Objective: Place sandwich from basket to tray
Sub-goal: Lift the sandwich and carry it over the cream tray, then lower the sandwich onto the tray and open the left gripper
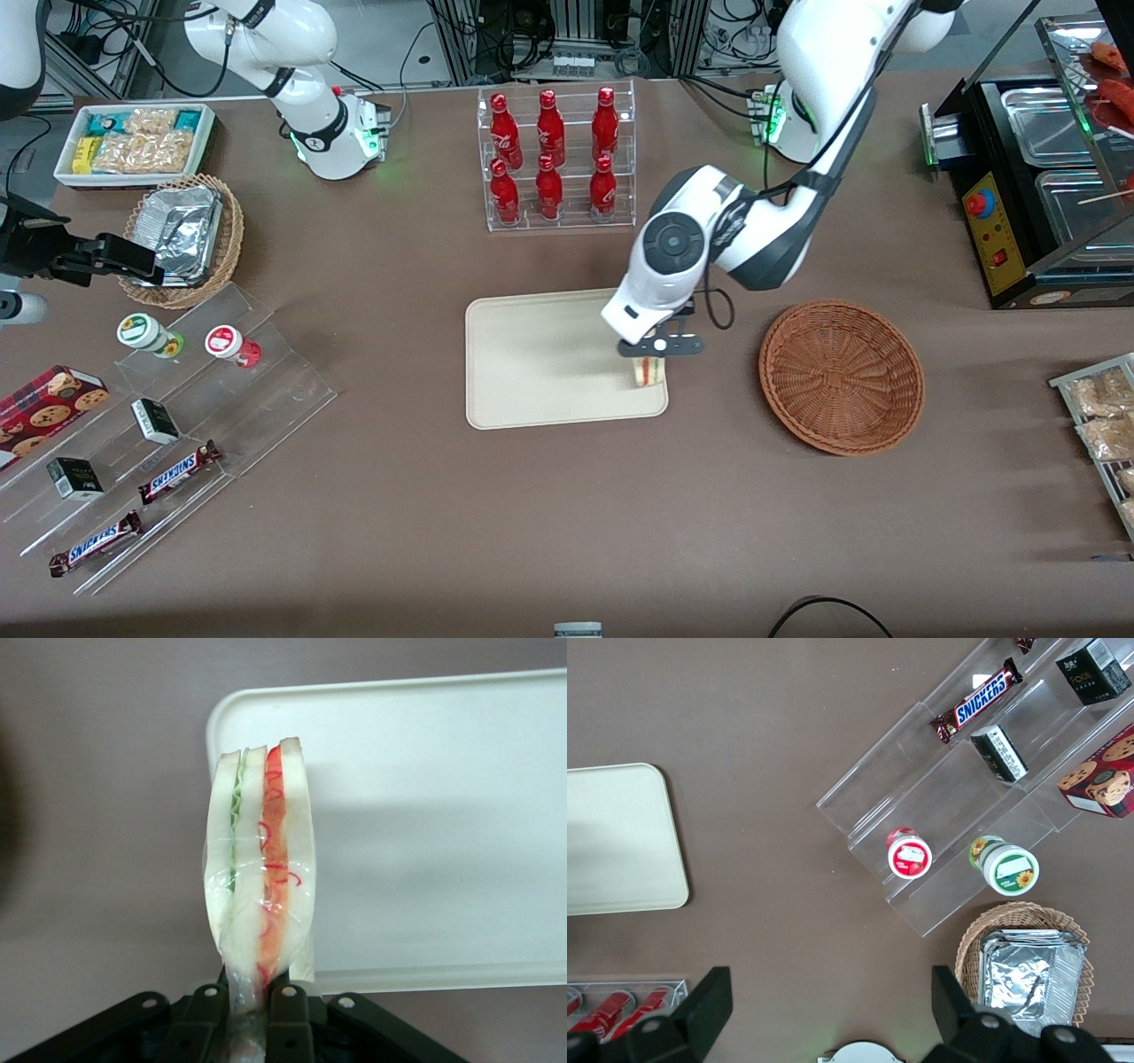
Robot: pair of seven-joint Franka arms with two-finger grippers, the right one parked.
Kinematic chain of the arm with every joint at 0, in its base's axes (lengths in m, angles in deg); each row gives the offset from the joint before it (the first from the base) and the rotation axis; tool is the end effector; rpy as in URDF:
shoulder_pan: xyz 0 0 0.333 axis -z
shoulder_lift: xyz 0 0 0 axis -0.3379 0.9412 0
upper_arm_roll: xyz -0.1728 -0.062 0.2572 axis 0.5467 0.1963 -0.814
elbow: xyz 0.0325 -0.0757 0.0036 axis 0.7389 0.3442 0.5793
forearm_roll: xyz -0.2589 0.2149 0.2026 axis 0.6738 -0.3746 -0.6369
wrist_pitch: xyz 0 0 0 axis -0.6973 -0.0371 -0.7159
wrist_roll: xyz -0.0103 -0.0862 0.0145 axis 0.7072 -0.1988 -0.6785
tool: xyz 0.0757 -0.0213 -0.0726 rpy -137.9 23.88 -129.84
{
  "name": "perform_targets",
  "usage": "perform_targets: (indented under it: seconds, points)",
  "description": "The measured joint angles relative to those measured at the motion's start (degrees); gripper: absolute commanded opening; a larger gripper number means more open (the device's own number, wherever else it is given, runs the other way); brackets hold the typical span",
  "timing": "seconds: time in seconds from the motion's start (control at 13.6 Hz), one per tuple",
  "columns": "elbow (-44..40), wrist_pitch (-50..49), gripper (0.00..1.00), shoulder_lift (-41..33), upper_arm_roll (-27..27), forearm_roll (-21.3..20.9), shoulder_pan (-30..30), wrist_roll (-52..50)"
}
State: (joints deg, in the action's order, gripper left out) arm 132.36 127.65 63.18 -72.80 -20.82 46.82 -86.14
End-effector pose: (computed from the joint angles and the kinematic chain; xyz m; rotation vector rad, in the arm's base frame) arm 0.5133 -0.4100 0.3149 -3.1249 -0.0036 0.2248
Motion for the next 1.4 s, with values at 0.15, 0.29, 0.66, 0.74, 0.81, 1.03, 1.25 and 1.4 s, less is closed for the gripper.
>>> perform_targets:
  seconds: [0.15,0.29,0.66,0.74,0.81,1.03,1.25,1.4]
  points:
    - [-3.16,0.01,0.0,3.31,0.0,0.0,1.82,-1.9]
    - [-6.64,0.03,0.0,6.71,0.0,0.0,3.99,-4.41]
    - [-13.82,0.06,0.0,12.68,0.0,0.0,7.67,-8.34]
    - [-14.58,0.06,0.0,13.29,0.0,0.0,8.13,-8.64]
    - [-14.99,0.06,0.0,13.69,0.0,0.0,8.48,-9.01]
    - [-15.59,0.43,0.0,14.44,-0.03,-0.01,8.9,-10.08]
    - [-16.11,0.67,0.0,14.75,-0.27,-0.33,8.9,-10.4]
    - [-16.16,1.2,0.0,14.99,-0.32,-1.27,8.9,-11.27]
